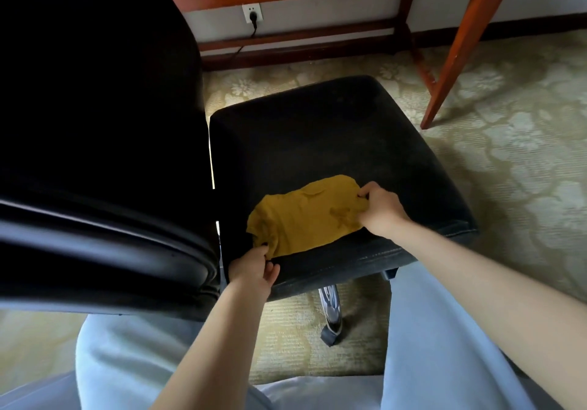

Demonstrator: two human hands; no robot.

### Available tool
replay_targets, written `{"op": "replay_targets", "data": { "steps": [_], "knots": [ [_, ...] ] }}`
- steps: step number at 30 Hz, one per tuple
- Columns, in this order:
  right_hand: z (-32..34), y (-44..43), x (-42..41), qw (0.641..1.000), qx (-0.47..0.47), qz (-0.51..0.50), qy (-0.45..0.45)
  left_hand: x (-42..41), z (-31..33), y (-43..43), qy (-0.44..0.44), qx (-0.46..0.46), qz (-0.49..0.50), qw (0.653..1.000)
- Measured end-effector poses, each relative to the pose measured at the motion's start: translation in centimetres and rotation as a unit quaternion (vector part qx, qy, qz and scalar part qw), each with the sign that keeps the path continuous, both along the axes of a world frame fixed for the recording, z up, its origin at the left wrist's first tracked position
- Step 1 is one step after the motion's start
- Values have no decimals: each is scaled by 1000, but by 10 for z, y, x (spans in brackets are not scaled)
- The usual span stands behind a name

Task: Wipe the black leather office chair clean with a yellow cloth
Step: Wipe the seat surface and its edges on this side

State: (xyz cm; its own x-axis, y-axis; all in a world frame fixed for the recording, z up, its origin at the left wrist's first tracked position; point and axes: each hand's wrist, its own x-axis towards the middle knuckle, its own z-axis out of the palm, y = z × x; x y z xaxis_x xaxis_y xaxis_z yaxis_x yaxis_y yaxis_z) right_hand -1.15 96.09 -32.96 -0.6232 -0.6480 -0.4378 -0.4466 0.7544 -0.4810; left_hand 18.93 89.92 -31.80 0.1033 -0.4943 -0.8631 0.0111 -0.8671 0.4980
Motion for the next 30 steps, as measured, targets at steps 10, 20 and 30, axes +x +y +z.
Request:
{"op": "replay_targets", "data": {
  "steps": [10,20,30],
  "knots": [
    [69,7,31,958,-185,218,-8,-21,42,15,15,-99,-160,982],
    [92,30,111,910,-207,326,-149,34,73,50,226,-72,-118,964],
    [98,57,134,887,-155,428,-77,76,78,63,156,-97,-161,970]
  ]
}}
